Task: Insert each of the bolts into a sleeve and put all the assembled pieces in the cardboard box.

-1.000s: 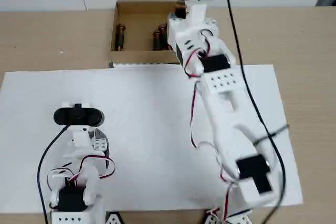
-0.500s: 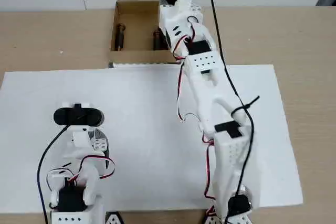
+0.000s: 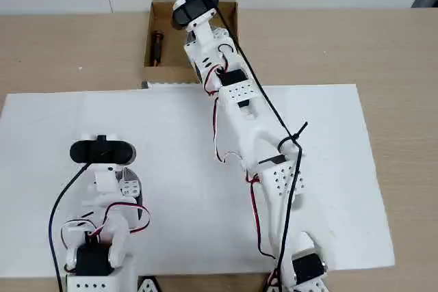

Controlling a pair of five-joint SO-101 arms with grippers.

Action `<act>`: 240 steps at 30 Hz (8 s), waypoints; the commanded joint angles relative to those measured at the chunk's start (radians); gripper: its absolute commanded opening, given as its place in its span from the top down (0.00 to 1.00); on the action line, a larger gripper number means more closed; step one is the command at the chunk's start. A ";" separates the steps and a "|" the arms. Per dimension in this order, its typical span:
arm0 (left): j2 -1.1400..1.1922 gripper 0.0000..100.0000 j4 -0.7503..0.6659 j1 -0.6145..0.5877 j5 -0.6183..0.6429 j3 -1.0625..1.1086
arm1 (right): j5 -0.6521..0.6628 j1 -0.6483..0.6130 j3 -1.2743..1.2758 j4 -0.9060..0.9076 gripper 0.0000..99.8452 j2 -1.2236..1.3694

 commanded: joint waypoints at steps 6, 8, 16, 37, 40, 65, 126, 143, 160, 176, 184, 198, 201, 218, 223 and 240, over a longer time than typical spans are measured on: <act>-0.009 0.99 -0.006 -0.006 0.005 -0.002 | 0.048 -0.012 -0.063 0.002 0.81 -0.007; -0.009 0.99 -0.006 -0.006 0.005 -0.002 | 0.048 -0.010 -0.063 0.001 0.81 -0.010; -0.009 0.99 -0.006 -0.006 0.005 -0.002 | 0.048 -0.008 -0.063 0.005 0.84 -0.074; -0.009 0.99 -0.006 -0.006 0.005 -0.002 | 0.043 0.013 -0.063 0.622 1.00 -0.503; -0.009 0.99 -0.006 -0.006 0.005 -0.002 | 0.043 0.031 -0.063 0.750 1.00 -0.573; -0.009 0.99 -0.006 -0.006 0.005 -0.002 | -0.091 0.262 0.166 1.419 1.00 -1.142; -0.009 0.99 -0.006 -0.006 0.005 -0.002 | -0.167 0.358 2.389 0.519 1.00 -2.766; -0.009 0.99 -0.006 -0.006 0.005 -0.002 | -0.173 0.363 2.389 0.659 1.00 -2.767; -0.009 0.99 -0.006 -0.006 0.005 -0.002 | -0.170 0.358 2.389 0.659 1.00 -2.767; -0.009 0.99 -0.006 -0.006 0.005 -0.002 | -0.170 0.358 2.389 0.659 1.00 -2.767; -0.009 0.99 -0.006 -0.006 0.005 -0.002 | -0.170 0.358 2.389 0.659 1.00 -2.767; -0.009 0.99 -0.006 -0.006 0.005 -0.002 | -0.170 0.358 2.389 0.659 1.00 -2.767; -0.009 0.99 -0.006 -0.006 0.005 -0.002 | -0.170 0.358 2.389 0.659 1.00 -2.767; -0.009 0.99 -0.006 -0.006 0.005 -0.002 | -0.170 0.358 2.389 0.659 1.00 -2.767; -0.009 0.99 -0.006 -0.006 0.005 -0.002 | -0.170 0.358 2.389 0.659 1.00 -2.767; -0.009 0.99 -0.006 -0.006 0.005 -0.002 | -0.170 0.358 2.389 0.659 1.00 -2.767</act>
